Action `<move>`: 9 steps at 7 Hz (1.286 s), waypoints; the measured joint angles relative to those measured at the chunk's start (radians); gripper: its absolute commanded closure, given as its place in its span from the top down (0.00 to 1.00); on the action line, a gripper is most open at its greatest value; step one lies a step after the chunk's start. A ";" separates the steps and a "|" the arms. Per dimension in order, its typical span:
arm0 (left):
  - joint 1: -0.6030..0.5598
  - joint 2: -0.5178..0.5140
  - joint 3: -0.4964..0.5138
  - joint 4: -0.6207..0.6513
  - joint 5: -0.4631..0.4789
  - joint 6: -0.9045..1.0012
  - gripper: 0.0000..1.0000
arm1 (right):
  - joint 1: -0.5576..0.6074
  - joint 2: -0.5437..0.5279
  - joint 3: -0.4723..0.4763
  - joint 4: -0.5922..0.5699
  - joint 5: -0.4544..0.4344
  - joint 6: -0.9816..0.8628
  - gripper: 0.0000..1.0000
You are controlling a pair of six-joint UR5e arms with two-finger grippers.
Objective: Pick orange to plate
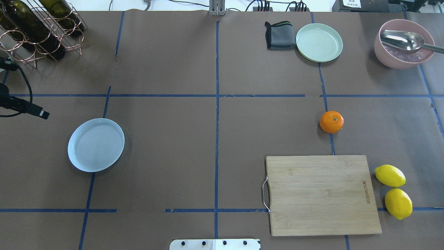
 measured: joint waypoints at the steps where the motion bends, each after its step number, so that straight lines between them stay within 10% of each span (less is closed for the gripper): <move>1: 0.056 -0.003 0.004 -0.023 0.063 -0.090 1.00 | 0.000 -0.001 0.000 0.000 0.001 0.002 1.00; 9: 0.224 -0.008 0.014 -0.039 0.176 -0.169 0.82 | -0.008 -0.001 -0.006 -0.001 0.002 0.005 1.00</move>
